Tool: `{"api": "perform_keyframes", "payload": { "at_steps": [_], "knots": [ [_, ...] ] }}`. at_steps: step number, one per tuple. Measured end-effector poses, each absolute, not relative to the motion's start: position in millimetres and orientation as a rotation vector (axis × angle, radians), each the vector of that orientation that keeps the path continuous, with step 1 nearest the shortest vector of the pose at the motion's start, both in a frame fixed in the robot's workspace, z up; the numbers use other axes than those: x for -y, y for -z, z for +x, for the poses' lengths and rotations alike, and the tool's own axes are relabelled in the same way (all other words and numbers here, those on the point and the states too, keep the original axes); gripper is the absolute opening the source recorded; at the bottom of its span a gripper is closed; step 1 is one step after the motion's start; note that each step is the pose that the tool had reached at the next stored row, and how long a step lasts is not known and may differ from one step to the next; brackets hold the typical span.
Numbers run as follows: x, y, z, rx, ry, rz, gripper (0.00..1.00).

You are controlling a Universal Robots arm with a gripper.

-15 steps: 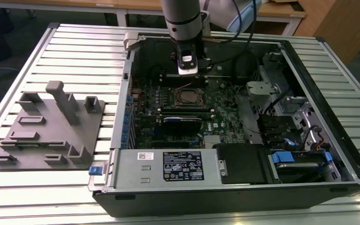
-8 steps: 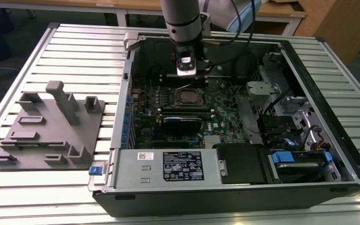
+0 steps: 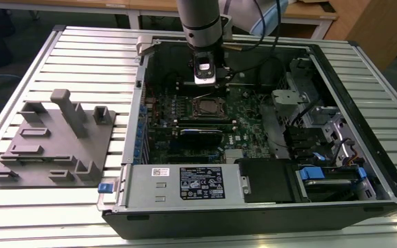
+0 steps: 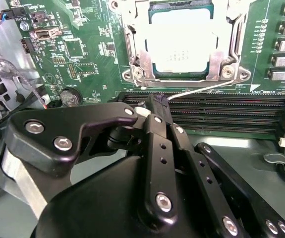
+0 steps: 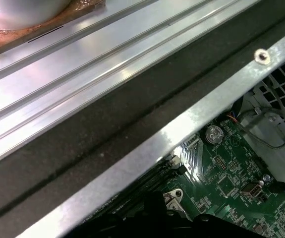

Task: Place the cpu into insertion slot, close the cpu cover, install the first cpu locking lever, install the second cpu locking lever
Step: 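Install the first cpu locking lever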

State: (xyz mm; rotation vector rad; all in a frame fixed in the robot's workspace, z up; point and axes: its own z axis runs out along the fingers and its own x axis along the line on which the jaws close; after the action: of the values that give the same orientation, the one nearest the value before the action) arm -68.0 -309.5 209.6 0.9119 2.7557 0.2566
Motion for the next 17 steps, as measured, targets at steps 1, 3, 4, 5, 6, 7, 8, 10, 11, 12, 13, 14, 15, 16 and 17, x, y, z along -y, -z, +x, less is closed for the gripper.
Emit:
{"api": "perform_keyframes", "payload": {
  "at_steps": [1, 3, 4, 5, 6, 7, 8, 10, 11, 12, 13, 14, 15, 16, 17],
  "knots": [
    [309.5, -209.5, -68.0, -2.756, -0.257, 0.912, 0.11],
    [309.5, -209.5, -68.1, -2.756, -0.260, 0.913, 0.11],
    [309.5, -209.5, -68.0, -2.756, -0.262, 0.913, 0.11],
    [309.4, -209.5, -68.0, -2.756, -0.262, 0.913, 0.11],
    [309.4, -209.5, -68.0, -2.756, -0.263, 0.913, 0.11],
    [309.5, -209.5, -68.0, -2.757, -0.268, 0.914, 0.11],
    [309.5, -209.5, -68.0, -2.757, -0.273, 0.915, 0.11],
    [309.5, -209.5, -68.0, -2.757, -0.280, 0.916, 0.11],
    [309.5, -209.5, -68.0, -2.758, -0.282, 0.917, 0.11],
    [309.4, -209.5, -68.0, -2.758, -0.284, 0.917, 0.11],
    [309.4, -209.5, -68.0, -2.758, -0.285, 0.917, 0.11],
    [309.5, -209.5, -68.0, -2.758, -0.285, 0.917, 0.11],
    [309.5, -209.4, -68.0, -2.758, -0.287, 0.917, 0.11],
    [309.5, -209.4, -68.0, -2.758, -0.288, 0.918, 0.11],
    [309.5, -209.3, -68.0, -2.758, -0.289, 0.918, 0.11]
  ]
}}
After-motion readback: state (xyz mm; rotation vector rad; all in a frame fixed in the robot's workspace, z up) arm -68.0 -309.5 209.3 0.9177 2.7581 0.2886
